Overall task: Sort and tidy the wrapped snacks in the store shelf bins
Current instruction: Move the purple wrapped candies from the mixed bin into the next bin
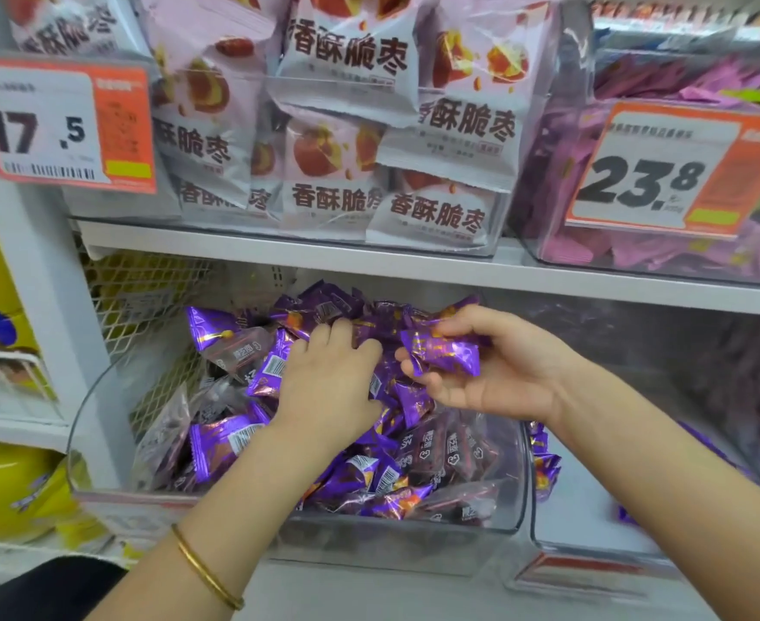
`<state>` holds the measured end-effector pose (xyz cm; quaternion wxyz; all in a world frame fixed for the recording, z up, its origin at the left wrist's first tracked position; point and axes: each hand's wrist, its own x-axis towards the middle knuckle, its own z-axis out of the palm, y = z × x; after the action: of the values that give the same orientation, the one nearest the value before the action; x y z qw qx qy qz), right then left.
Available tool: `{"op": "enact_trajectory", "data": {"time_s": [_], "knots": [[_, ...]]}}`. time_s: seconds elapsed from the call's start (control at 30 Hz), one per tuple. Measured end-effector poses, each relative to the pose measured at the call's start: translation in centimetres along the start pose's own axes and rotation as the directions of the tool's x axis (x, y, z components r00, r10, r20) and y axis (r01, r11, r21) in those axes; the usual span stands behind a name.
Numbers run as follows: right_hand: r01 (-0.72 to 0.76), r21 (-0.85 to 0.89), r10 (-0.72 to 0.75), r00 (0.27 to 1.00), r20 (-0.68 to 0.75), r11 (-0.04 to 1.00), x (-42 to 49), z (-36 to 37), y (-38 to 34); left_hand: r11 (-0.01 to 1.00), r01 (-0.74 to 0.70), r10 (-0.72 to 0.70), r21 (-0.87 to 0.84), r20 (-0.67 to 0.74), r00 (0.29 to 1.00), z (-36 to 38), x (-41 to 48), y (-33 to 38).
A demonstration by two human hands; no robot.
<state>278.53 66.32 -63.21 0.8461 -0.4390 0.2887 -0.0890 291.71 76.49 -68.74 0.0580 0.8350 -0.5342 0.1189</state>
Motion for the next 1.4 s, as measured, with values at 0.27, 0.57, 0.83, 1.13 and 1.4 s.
{"op": "enact_trajectory", "data": {"time_s": [0.27,0.57,0.83,1.13,1.4], "knots": [[0.269,-0.161,-0.279,0.959,-0.046,0.950,-3.4,-0.9,0.6,0.409,0.190,-0.178,-0.893,0.127,0.976,-3.0,-0.2,0.1],[0.310,-0.262,-0.345,0.933,-0.104,0.914,-6.2,-3.1,1.2,-0.276,0.249,0.069,-0.928,0.239,0.968,-3.6,-1.1,3.7],[0.321,-0.324,-0.379,0.916,-0.135,0.890,-8.2,-7.6,0.0,0.093,0.044,0.052,-0.995,0.049,0.997,-3.2,0.0,7.3],[-0.077,-0.726,-0.371,0.819,-0.437,0.684,-4.4,-18.4,0.6,0.511,-0.036,0.076,-0.859,0.003,0.997,-0.7,1.4,8.3],[-0.148,-0.854,-0.365,0.858,-0.362,0.498,0.1,-20.1,1.0,0.471,-0.024,0.081,-0.882,0.017,0.997,0.2,1.4,8.2]]}}
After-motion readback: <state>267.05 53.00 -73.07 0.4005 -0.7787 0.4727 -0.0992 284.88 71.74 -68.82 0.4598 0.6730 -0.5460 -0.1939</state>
